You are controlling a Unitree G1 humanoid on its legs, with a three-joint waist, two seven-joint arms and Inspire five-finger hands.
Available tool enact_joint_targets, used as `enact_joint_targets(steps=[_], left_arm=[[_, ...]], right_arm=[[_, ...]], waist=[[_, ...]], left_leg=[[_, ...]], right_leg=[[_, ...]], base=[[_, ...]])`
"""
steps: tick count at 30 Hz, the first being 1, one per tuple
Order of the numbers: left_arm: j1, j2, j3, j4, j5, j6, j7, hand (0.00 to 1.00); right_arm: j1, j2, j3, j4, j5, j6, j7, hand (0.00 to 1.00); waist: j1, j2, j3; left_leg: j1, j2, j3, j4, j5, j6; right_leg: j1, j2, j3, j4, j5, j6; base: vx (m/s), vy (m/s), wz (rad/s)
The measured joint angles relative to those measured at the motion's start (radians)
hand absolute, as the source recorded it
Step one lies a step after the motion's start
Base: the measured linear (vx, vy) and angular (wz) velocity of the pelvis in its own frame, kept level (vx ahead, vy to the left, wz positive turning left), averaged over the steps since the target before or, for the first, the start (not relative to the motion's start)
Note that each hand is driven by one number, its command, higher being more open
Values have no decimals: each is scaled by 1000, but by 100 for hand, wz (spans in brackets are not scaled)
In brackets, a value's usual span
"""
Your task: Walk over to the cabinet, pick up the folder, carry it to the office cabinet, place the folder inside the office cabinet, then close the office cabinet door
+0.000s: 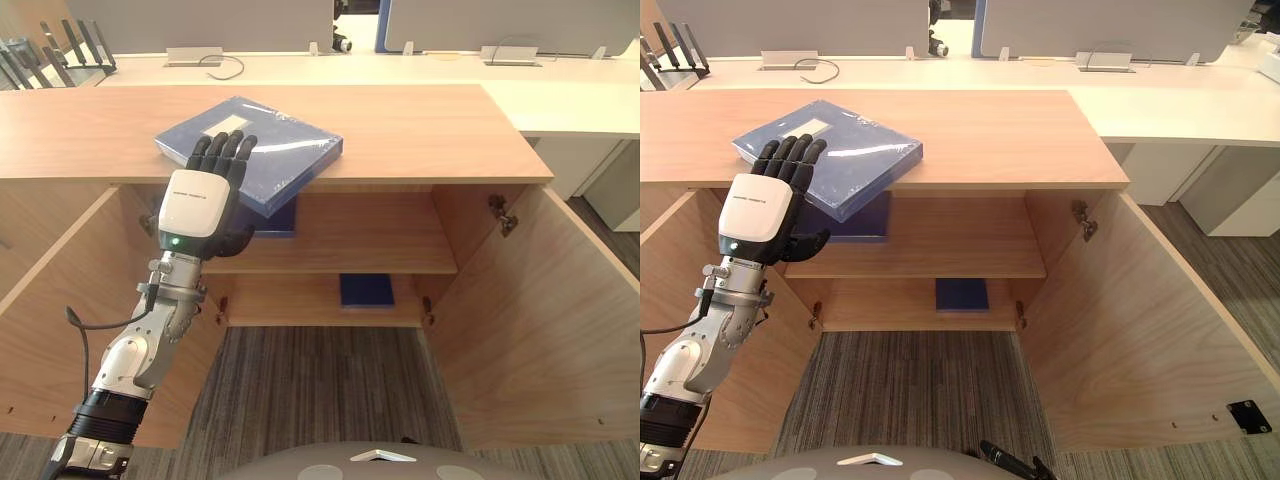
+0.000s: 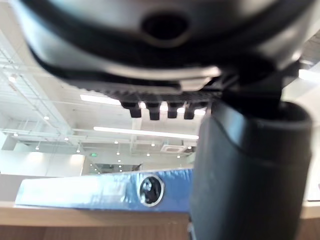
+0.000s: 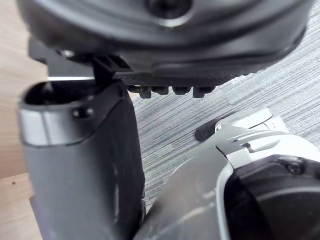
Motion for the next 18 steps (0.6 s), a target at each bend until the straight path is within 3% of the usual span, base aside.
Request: enact_joint_targets(steps=[18], left_arm=[[-60,38,-77,128,31,12,-2,100]], right_arm=[[-9,2,-10,2,0,0,-1,100]], waist=[[-11,0,16]], left_leg=[[4,0,7,0,0,0]], right_leg=[[7,0,5,-14,10,0]], base=[[-2,-1,0]])
